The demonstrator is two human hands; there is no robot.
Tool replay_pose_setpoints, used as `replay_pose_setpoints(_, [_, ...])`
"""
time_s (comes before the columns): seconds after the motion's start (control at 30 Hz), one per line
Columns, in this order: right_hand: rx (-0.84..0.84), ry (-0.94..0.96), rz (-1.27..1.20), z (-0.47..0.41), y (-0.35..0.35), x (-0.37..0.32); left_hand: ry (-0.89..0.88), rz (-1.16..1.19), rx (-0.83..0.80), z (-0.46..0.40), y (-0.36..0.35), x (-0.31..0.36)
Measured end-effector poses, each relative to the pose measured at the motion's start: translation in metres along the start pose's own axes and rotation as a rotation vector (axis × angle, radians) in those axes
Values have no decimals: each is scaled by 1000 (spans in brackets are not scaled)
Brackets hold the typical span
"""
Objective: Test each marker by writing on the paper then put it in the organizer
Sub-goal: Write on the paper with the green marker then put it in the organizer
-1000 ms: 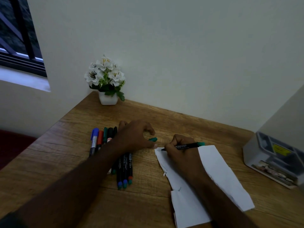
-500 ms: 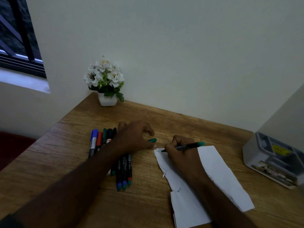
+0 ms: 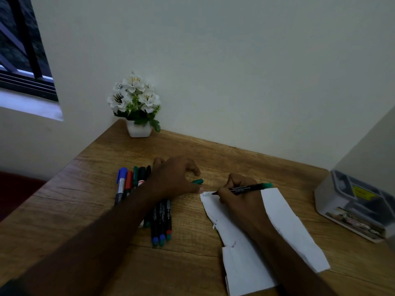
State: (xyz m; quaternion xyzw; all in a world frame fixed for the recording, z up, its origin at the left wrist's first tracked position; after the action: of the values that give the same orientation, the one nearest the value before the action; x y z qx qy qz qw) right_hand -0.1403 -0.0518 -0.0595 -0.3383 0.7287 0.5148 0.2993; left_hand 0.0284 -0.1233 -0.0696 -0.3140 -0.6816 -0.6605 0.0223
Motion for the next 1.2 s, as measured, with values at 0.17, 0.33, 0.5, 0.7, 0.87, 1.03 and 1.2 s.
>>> replay_pose_setpoints(0.17, [-9, -6, 52, 2, -1, 6, -3, 4, -7, 0, 0, 0])
replay_pose_setpoints(0.33, [-32, -21, 89, 1, -3, 3, -4, -15, -13, 0, 0, 1])
replay_pose_setpoints(0.5, [-35, -21, 101, 2, -2, 0, 0, -28, -8, -1, 0, 0])
replay_pose_setpoints(0.7, [-23, -27, 116, 2, -1, 3, 3, -18, -2, -1, 0, 1])
replay_pose_setpoints(0.87, [-22, -36, 118, 2, -3, 4, -1, -24, -1, 0, 1, 2])
replay_pose_setpoints(1.03, [-21, -17, 105, 1, -3, 4, -6, -21, -4, 0, 2, 2])
replay_pose_setpoints(1.2, [3, -15, 82, 1, -1, 6, -7, -14, 2, 0, 2, 3])
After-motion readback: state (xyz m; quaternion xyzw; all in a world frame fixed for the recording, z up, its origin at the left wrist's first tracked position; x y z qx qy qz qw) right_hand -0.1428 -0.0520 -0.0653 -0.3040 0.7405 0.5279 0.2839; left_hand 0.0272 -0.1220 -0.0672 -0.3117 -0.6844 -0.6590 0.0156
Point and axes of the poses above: each hand's wrist, its own z-axis away from the middle knuckle, its own y-axis out of the back of the hand, x = y × z, the point moved 6 cm from there along -z, towards the middle knuckle, and after that the axes turned 3 degrees about -z, right-handed, at the moved point
